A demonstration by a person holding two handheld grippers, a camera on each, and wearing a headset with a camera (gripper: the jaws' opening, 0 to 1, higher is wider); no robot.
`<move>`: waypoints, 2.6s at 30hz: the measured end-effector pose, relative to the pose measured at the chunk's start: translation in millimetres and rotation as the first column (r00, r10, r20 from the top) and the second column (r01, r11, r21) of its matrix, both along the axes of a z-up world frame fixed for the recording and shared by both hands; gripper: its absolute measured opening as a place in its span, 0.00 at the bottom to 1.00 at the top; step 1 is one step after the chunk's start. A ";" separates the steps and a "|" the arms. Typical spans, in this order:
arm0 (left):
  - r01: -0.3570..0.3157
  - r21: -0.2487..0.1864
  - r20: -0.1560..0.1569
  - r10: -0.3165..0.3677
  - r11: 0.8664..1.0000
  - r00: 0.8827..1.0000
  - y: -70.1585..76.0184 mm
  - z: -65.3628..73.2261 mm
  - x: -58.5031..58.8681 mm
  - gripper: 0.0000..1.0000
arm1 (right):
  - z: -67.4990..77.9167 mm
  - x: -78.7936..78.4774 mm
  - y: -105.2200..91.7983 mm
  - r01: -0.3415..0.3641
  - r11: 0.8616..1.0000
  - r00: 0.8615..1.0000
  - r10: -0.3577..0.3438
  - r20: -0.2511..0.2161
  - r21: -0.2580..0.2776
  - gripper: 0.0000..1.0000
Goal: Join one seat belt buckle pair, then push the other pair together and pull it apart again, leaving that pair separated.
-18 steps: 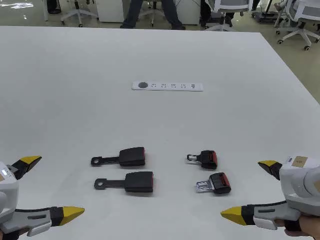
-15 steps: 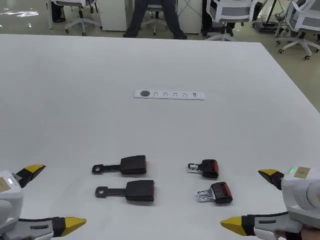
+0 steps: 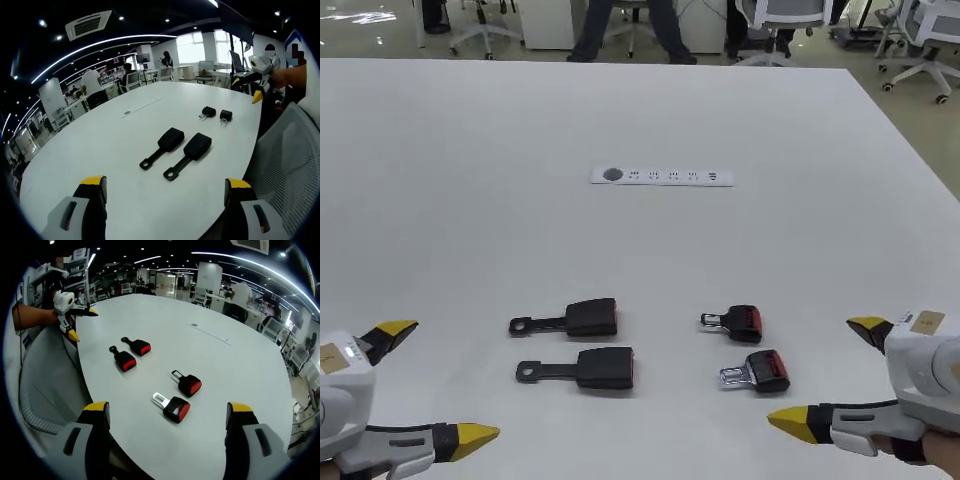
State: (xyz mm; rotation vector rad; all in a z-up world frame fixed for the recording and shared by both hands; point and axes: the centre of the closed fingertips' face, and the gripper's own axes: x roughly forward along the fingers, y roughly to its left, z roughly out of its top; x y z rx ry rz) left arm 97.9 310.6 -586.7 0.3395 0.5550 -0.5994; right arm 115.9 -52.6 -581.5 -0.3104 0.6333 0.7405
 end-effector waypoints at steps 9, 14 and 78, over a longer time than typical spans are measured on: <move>-0.005 -0.004 -0.001 0.005 1.000 1.000 -0.6 1.3 0.0 1.00 | 1.6 -2.4 2.2 -0.012 1.000 1.000 0.012 -0.002 0.020 0.99; 0.004 0.005 -0.004 -0.004 1.000 1.000 0.4 -1.5 -0.8 0.99 | -3.1 -5.7 2.9 -0.054 0.998 0.999 0.054 0.001 -0.037 0.96; 0.191 0.202 -0.115 -0.170 0.961 0.979 -22.0 11.0 10.6 0.86 | -14.7 3.6 -0.7 -0.212 0.966 0.977 0.212 -0.018 -0.150 0.71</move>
